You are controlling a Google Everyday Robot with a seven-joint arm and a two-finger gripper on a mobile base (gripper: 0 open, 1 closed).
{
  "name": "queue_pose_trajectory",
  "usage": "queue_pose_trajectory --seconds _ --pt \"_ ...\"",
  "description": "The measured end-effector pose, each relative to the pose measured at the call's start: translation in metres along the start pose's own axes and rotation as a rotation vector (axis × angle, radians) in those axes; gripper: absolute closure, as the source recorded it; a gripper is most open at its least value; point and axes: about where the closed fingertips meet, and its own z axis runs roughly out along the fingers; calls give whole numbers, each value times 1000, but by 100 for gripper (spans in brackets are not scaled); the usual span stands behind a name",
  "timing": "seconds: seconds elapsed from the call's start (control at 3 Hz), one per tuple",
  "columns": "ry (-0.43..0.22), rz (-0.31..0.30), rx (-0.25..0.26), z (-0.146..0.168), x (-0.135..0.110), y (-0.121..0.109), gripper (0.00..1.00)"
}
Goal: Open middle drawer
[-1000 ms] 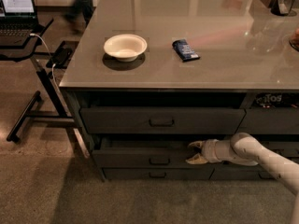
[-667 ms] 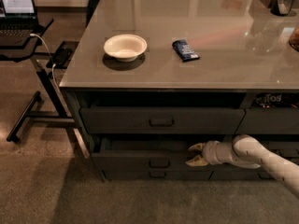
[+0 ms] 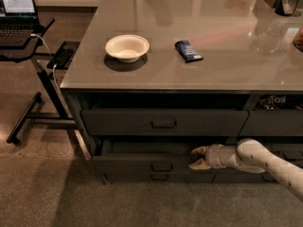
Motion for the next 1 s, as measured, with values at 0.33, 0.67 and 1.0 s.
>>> queue_pose_trajectory --seconds 0.33,0.67,1.0 --pt "-5 19 2 -3 1 8 100" --pt "-5 19 2 -3 1 8 82" --pt "-5 19 2 -3 1 8 59"
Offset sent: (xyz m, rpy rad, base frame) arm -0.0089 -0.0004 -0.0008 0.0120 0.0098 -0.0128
